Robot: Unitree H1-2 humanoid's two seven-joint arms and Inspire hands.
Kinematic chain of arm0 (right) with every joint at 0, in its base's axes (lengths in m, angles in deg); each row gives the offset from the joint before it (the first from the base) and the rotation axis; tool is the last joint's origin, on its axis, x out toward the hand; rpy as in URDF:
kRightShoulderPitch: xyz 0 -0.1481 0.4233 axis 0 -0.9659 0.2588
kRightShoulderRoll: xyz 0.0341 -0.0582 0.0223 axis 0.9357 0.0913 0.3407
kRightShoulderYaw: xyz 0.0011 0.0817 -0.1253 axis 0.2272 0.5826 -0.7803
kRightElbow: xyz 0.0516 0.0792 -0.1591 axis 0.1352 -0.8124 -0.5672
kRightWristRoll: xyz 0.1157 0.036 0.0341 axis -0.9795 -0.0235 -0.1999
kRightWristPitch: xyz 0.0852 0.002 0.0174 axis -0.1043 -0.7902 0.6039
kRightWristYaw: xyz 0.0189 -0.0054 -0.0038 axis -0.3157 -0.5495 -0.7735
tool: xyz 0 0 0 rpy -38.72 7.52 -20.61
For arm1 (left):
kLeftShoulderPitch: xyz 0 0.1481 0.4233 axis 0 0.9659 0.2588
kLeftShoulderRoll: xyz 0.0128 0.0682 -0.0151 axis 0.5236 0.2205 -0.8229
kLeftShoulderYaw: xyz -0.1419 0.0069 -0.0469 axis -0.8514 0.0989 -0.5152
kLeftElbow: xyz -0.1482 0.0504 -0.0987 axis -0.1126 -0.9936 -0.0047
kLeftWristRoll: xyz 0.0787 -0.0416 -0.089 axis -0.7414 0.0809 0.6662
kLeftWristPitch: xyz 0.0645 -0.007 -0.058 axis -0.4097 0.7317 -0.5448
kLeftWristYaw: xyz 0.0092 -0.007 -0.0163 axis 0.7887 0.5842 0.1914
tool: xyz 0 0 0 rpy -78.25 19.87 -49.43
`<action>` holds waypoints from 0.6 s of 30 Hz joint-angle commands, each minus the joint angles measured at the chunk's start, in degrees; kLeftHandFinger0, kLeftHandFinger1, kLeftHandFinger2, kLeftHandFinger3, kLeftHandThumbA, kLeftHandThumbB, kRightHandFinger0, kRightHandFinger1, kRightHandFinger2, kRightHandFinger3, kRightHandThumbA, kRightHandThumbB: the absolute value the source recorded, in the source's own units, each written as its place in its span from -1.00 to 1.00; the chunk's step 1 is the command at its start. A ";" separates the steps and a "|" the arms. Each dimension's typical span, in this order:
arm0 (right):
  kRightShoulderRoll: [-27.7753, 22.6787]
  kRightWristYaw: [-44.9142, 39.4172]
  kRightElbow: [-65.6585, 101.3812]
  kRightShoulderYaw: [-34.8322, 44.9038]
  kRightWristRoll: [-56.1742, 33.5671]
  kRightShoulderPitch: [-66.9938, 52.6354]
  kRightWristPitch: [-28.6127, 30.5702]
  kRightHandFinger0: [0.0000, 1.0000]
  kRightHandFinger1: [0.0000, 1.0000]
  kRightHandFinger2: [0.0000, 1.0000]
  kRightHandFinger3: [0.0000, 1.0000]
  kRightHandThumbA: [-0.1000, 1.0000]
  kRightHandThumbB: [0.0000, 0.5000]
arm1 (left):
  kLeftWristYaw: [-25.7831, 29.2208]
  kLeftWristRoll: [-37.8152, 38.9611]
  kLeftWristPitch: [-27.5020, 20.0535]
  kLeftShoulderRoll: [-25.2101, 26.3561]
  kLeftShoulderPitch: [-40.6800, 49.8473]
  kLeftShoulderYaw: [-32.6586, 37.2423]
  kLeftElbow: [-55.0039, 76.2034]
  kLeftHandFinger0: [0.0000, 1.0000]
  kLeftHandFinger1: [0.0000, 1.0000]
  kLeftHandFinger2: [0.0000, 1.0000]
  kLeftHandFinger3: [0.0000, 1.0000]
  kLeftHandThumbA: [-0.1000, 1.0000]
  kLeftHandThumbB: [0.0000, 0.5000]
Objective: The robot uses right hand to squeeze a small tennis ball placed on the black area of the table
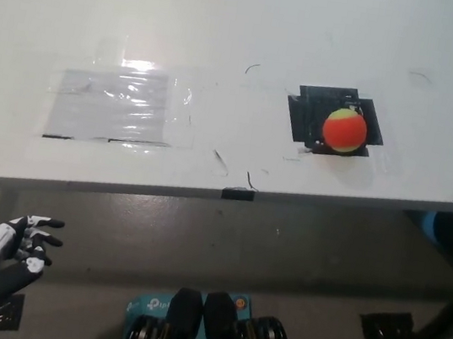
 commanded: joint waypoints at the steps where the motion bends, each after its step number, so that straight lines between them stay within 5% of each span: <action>1: -2.29 -0.10 4.82 -2.48 1.99 7.85 0.75 -1.00 -0.91 -0.49 1.00 -1.00 -0.66 | -0.75 -0.69 -1.01 0.50 -0.18 -0.14 1.41 -0.20 -0.08 0.18 0.40 -0.80 -0.72; 4: -3.76 -0.64 5.47 -3.62 2.02 12.05 0.53 -1.00 -0.90 -0.51 0.99 -1.00 -0.56 | -0.93 -0.59 -0.63 0.41 -0.06 -0.29 1.86 -0.19 -0.07 0.19 0.41 -0.83 -0.73; 5: -5.29 -1.40 7.38 -5.13 3.59 14.43 -1.24 -0.81 -0.55 -0.06 1.00 -0.64 -0.28 | -0.99 -1.00 -0.08 0.49 0.37 -0.09 2.50 -0.20 -0.09 0.17 0.41 -0.86 -0.75; 6: -7.73 -3.18 8.54 -7.37 5.25 17.79 -4.11 -0.61 -0.15 0.42 1.00 -0.48 -0.17 | -1.02 -0.86 -0.23 0.42 0.36 -0.15 2.43 -0.20 -0.09 0.17 0.41 -0.88 -0.74; 7: -8.24 -3.39 8.80 -7.89 5.50 18.30 -4.95 -0.53 -0.04 0.51 1.00 -0.44 -0.20 | -1.07 -0.84 -0.14 0.42 0.34 -0.16 2.43 -0.20 -0.09 0.18 0.41 -0.88 -0.74; 9: -11.30 -5.76 9.04 -11.16 6.43 21.36 -8.14 -0.16 0.53 1.00 1.00 -0.29 -0.08 | -1.03 -1.76 0.26 0.68 0.19 0.17 2.66 -0.19 -0.07 0.20 0.44 -0.75 -0.73; 10: -12.99 -7.30 8.85 -13.05 6.88 22.43 -9.44 0.10 0.88 1.00 1.00 -0.24 0.00 | -1.21 -1.66 0.42 0.74 0.04 0.17 2.61 -0.19 -0.06 0.20 0.44 -0.72 -0.71; 11: -13.98 -7.96 8.41 -14.58 7.47 23.29 -10.45 0.29 1.00 1.00 1.00 -0.19 0.08 | -1.18 -1.70 0.48 0.67 0.00 0.11 2.65 -0.19 -0.06 0.21 0.44 -0.72 -0.71; 15: -17.49 -11.19 6.54 -21.20 10.57 25.36 -14.05 0.89 1.00 1.00 1.00 -0.09 0.10 | -1.24 -1.75 0.61 0.53 -0.23 -0.10 2.54 -0.16 -0.04 0.22 0.41 -0.71 -0.68; 18: -17.58 -11.57 3.54 -22.84 9.72 26.26 -14.74 0.83 1.00 1.00 1.00 -0.15 0.23 | -1.41 -1.86 0.44 0.62 -0.27 -0.07 2.38 -0.15 -0.04 0.20 0.40 -0.68 -0.69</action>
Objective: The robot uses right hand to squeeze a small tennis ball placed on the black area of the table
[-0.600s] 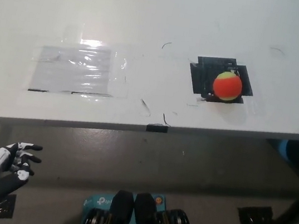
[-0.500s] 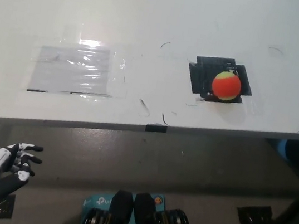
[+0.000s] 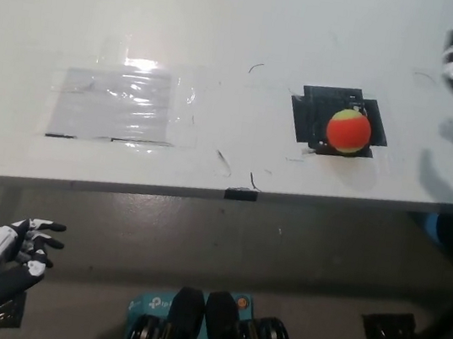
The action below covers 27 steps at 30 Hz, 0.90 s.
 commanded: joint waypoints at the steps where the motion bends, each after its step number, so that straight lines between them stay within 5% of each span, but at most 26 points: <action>1: -0.70 -3.57 -3.43 -1.52 1.53 3.00 -3.19 0.85 1.00 1.00 1.00 -0.22 0.23 | -0.78 -0.49 -0.46 0.56 -0.52 -0.13 1.63 -0.17 -0.07 0.17 0.38 -0.69 -0.68; 4: -1.04 -4.04 -11.82 -3.40 3.31 4.70 -0.26 0.98 1.00 1.00 1.00 -0.30 0.24 | -1.26 0.70 0.25 0.27 -1.18 -0.53 1.60 -0.14 -0.05 0.18 0.36 -0.75 -0.64; 9: -2.92 -6.07 -18.29 -8.70 7.59 5.63 0.79 1.00 1.00 1.00 1.00 -0.03 0.44 | -1.74 -0.07 0.98 0.72 -1.11 -0.47 2.05 -0.12 -0.03 0.20 0.41 -0.72 -0.66; 21: -0.18 -3.12 -28.21 -12.55 12.82 10.59 4.24 1.00 1.00 1.00 1.00 -0.20 0.33 | -1.96 -0.11 1.78 0.25 -1.22 -0.51 2.49 -0.11 -0.04 0.20 0.39 -0.77 -0.66; 27: 1.65 -3.39 -26.95 -13.72 15.15 12.13 5.57 1.00 1.00 1.00 1.00 -0.07 0.32 | -2.15 -0.64 1.86 0.44 -1.84 -0.27 2.21 -0.12 0.02 0.24 0.43 -0.64 -0.64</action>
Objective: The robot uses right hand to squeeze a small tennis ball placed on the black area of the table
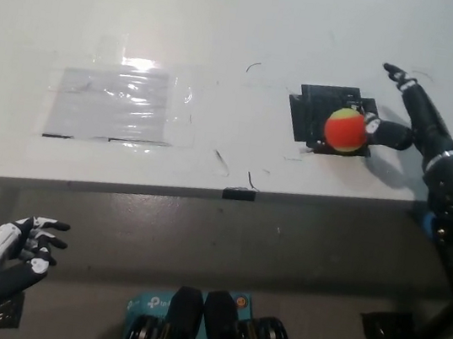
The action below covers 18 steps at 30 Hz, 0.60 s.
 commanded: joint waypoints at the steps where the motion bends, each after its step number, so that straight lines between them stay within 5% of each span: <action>1: 0.68 0.89 1.55 -0.45 3.34 4.24 3.53 1.00 1.00 1.00 1.00 -0.06 0.32 | -0.46 -0.48 0.58 0.44 -1.02 -0.14 1.52 -0.11 0.02 0.25 0.43 -0.64 -0.64; 5: 1.22 0.51 3.61 -1.51 5.42 4.03 3.60 1.00 1.00 1.00 1.00 -0.03 0.53 | -0.65 0.36 0.46 0.22 -1.16 -0.53 1.42 -0.12 -0.02 0.21 0.40 -0.65 -0.63; 6: 0.85 -1.29 4.55 -2.63 6.07 4.09 2.74 1.00 1.00 1.00 1.00 0.12 0.76 | -0.53 0.14 0.54 0.23 -1.17 -0.55 1.54 -0.12 -0.01 0.21 0.40 -0.63 -0.62; 9: 0.24 -3.37 5.79 -4.15 7.16 4.50 0.79 1.00 1.00 1.00 1.00 0.32 0.99 | -0.47 0.09 0.23 0.23 -1.33 -0.61 1.47 -0.12 0.00 0.23 0.40 -0.60 -0.61; 18: 1.10 -2.78 4.85 -5.12 10.96 3.07 -3.01 1.00 1.00 1.00 1.00 0.54 1.00 | -0.41 -0.68 0.93 0.27 -1.33 -0.52 2.15 -0.10 0.06 0.29 0.47 -0.47 -0.69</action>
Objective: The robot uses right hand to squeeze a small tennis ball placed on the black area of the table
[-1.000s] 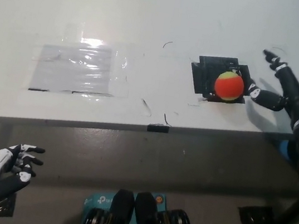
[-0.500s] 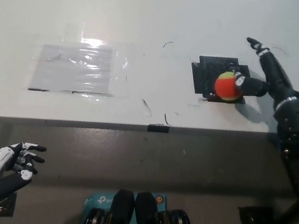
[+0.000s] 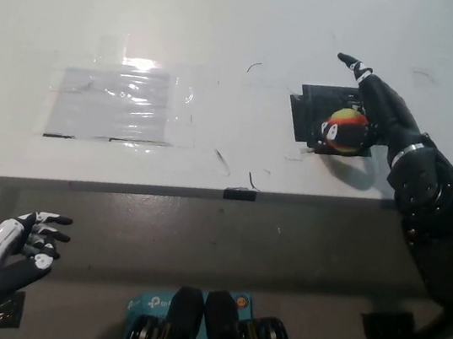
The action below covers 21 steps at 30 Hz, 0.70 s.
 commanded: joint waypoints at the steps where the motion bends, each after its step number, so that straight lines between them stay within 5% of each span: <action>1: -0.19 0.25 0.37 0.13 3.62 2.78 -2.04 1.00 1.00 1.00 1.00 0.53 1.00 | -0.34 -0.36 0.49 0.66 -1.22 -0.39 1.60 -0.10 0.06 0.29 0.47 -0.47 -0.69; 21: 7.74 5.80 -13.57 -1.51 7.91 4.06 3.19 1.00 1.00 1.00 1.00 0.42 1.00 | -2.23 -1.13 -0.59 1.06 -4.89 1.18 -0.05 -0.08 0.05 0.27 0.49 -0.40 -0.74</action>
